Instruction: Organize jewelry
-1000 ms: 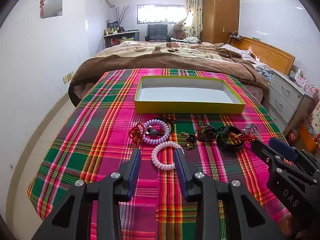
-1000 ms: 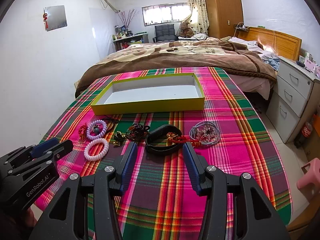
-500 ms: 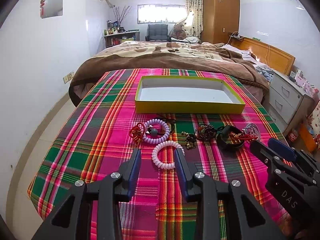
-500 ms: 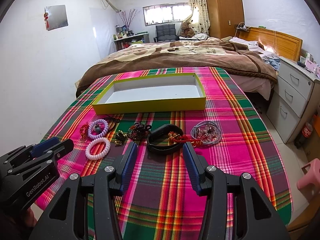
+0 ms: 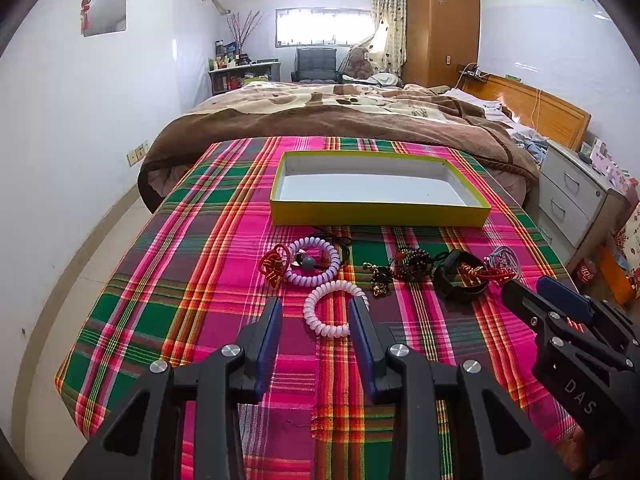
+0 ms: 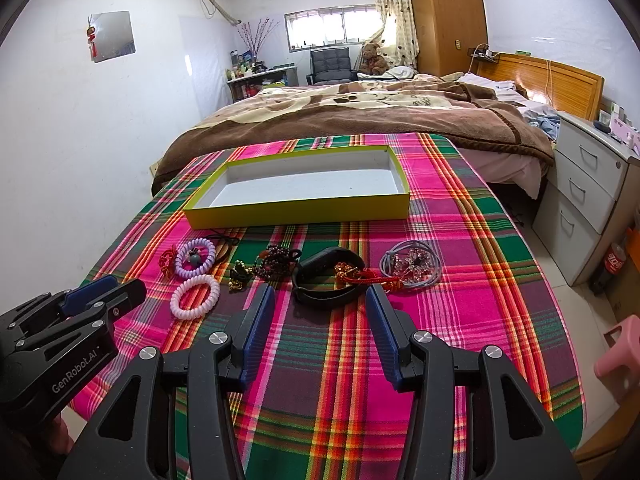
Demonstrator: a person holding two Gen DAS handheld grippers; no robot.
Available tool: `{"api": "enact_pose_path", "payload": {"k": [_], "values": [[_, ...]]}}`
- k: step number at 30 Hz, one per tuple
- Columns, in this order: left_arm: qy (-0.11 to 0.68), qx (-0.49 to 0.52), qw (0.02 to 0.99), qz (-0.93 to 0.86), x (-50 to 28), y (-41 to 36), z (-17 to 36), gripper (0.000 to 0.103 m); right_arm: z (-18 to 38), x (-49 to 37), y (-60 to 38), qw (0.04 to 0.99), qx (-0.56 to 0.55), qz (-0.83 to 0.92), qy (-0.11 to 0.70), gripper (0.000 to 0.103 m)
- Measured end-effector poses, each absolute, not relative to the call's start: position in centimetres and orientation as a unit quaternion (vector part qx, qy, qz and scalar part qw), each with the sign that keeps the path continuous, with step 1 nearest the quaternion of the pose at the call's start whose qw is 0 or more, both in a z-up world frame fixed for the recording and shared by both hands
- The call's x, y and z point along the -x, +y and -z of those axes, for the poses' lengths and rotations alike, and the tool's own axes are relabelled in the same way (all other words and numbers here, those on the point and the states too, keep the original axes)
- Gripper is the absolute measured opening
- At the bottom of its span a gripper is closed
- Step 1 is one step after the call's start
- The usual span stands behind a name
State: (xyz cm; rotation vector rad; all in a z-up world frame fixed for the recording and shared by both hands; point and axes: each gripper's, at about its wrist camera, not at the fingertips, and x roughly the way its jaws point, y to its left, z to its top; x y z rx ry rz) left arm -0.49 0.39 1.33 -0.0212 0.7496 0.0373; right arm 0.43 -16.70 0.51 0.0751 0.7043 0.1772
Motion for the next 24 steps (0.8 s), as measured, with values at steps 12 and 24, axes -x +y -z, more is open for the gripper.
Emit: {"api": "enact_pose_path", "payload": {"k": [12,24], "values": [[0.367,0.009,0.930,-0.019,0.56,0.30,-1.27,0.034,-0.47,-0.39,-16.77,0.934,-0.037,-0.087,0.345,0.048],[0.370,0.009,0.929,-0.016,0.74,0.41,-1.23,0.034,-0.33,-0.42,-16.83,0.933,-0.038,-0.087,0.346,0.048]]}}
